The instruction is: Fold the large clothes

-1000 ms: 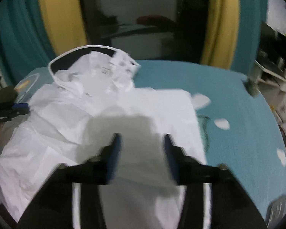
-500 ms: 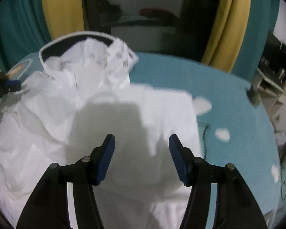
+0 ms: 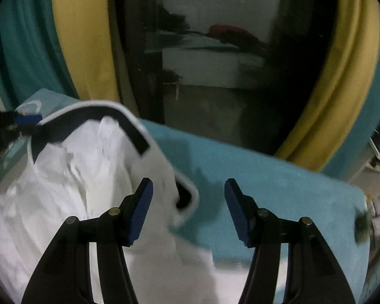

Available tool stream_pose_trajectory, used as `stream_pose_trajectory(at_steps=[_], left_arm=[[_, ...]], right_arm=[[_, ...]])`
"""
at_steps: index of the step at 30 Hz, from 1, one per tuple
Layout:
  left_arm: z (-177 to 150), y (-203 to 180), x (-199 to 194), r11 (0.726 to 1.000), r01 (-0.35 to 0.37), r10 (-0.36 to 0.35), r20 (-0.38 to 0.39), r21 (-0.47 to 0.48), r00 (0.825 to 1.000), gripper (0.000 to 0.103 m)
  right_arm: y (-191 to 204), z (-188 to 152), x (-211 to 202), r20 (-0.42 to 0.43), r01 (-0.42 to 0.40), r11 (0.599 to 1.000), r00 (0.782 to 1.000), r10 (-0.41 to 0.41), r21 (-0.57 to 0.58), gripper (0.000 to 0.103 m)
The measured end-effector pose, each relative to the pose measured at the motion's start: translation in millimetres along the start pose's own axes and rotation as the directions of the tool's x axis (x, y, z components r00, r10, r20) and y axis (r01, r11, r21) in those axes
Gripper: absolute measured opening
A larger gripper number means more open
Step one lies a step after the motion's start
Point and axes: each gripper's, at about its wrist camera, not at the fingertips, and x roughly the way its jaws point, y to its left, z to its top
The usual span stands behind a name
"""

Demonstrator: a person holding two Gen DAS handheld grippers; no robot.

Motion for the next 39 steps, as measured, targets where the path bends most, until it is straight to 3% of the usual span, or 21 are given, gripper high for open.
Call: stream_pose_trajectory(at_steps=[4,7,8,9,10,11,12,14,16,18,20,22,25,28,32,33,36,39], left_arm=[[-16.0,8.4,16.2,1.000,-0.013,0.014,-0.062,0.018,0.998,0.044],[-26.1,18.1,24.7,1.000,-0.023,0.025,-0.089,0.014,0.996,0.044],[-27.5,21.4,26.6,1.000,-0.027,0.027,-0.093,0.006,0.995,0.044],[-27.5,24.3,27.8,1.000,-0.027,0.027,-0.093,0.000,0.995,0.044],[-27.8,27.3,29.2,1.000,-0.022,0.021,-0.091,-0.006,0.996,0.044],[-27.1,29.2,29.8,1.000,-0.016,0.015,-0.084,-0.015,0.996,0.044],[-25.3,29.6,30.5,1.000,-0.017,0.016,-0.078,-0.018,0.997,0.044],[-20.1,28.3,31.7,1.000,-0.017,0.016,-0.063,-0.020,0.998,0.044],[-13.7,22.9,30.9,1.000,-0.003,0.002,-0.039,-0.019,0.999,0.044],[-9.4,18.3,31.4,1.000,-0.006,0.006,-0.034,-0.009,0.999,0.044],[-7.7,16.8,29.7,1.000,-0.002,0.001,-0.045,-0.011,0.999,0.044],[-12.2,16.9,20.6,1.000,0.022,-0.022,-0.050,-0.001,0.999,0.044],[-21.3,19.6,6.1,0.999,0.036,-0.034,-0.059,0.027,0.998,0.045],[-26.9,23.4,-15.3,0.997,0.070,-0.067,-0.056,0.044,0.996,0.045],[-14.0,32.9,-39.1,0.996,0.083,-0.084,0.030,0.020,0.996,0.045],[-6.0,36.8,-42.7,0.996,0.086,-0.085,0.065,-0.003,0.994,0.045],[12.0,45.2,-36.3,0.991,0.112,-0.103,0.112,-0.075,0.988,0.054],[20.9,46.6,-6.2,0.977,0.174,-0.165,0.076,-0.121,0.983,0.055]], right_arm=[[15.1,13.7,30.7,-0.036,-0.006,0.995,0.999,0.003,-0.097,0.059],[31.1,12.6,43.6,-0.061,-0.083,0.985,0.995,0.075,-0.152,0.059],[39.4,9.1,42.0,-0.040,-0.063,0.979,0.998,0.057,-0.195,0.059],[46.2,6.4,39.2,-0.019,-0.041,0.971,0.999,0.037,-0.234,0.045],[52.1,3.5,36.0,-0.001,-0.004,0.962,1.000,0.003,-0.274,0.034],[54.4,0.0,31.4,0.021,0.050,0.951,0.999,-0.045,-0.306,0.014],[58.1,-2.9,24.0,0.067,0.111,0.936,0.993,-0.094,-0.334,0.010],[68.0,-9.2,8.2,0.173,0.243,0.891,0.967,-0.189,-0.384,0.008],[79.3,-16.6,-7.7,0.277,0.366,0.830,0.923,-0.267,-0.421,0.008],[90.4,-26.7,-13.8,0.327,0.428,0.773,0.897,-0.299,-0.468,0.008],[101.1,-40.5,-13.2,0.343,0.450,0.720,0.889,-0.303,-0.529,0.008],[105.5,-55.7,-10.5,0.290,0.390,0.728,0.919,-0.268,-0.564,0.008],[99.7,-70.1,-11.8,0.195,0.245,0.786,0.968,-0.160,-0.568,0.008],[95.3,-77.0,-12.5,0.091,0.086,0.837,0.995,-0.043,-0.541,0.022],[88.3,-78.2,-13.0,-0.005,-0.031,0.859,0.999,0.033,-0.511,0.056],[84.6,-73.0,-8.9,-0.023,-0.050,0.866,0.999,0.044,-0.497,0.060],[75.0,-65.3,-14.1,-0.049,-0.111,0.906,0.994,0.099,-0.409,0.060],[58.2,-62.0,-21.2,-0.061,-0.186,0.939,0.983,0.175,-0.290,0.060]])
